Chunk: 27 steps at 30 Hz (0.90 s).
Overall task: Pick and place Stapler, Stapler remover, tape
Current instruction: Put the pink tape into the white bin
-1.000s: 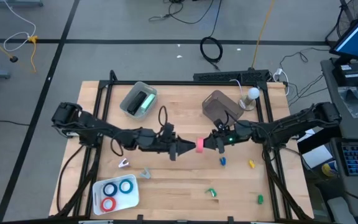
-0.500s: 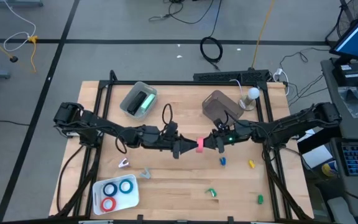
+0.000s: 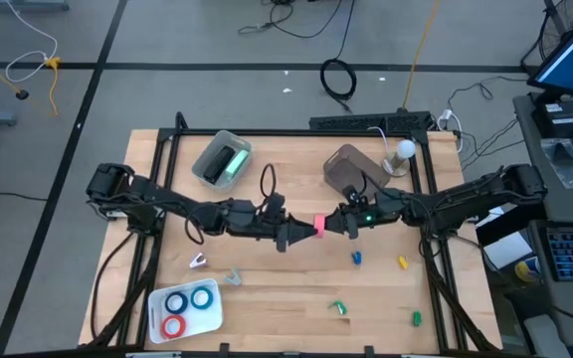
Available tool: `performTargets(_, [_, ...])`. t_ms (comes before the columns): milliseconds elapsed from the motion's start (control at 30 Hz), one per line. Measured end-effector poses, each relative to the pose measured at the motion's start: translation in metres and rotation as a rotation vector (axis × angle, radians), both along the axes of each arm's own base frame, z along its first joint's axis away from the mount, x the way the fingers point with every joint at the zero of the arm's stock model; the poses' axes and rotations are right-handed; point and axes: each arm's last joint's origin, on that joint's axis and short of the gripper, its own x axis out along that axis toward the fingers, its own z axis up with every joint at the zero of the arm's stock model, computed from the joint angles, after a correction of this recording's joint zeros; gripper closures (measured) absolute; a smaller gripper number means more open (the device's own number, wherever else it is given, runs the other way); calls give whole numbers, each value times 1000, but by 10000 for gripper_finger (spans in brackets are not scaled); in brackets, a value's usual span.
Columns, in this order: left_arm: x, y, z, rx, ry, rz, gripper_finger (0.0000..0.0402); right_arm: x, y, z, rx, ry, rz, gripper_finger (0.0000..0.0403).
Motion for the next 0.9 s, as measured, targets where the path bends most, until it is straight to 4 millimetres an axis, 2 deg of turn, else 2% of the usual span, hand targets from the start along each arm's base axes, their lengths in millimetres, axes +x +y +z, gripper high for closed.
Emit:
performTargets(500, [2,9,0,-27,1,-44,291,0,-5,0,-3,0,-44,369])
performTargets(600, [2,10,0,-33,3,-42,313,1,-5,0,-3,0,-47,369])
performTargets(733, [2,12,0,-10,1,-46,367,1,-5,0,2,2,-47,369])
performTargets(900, [2,13,0,4,0,-43,370,1,-5,0,-13,0,-48,369])
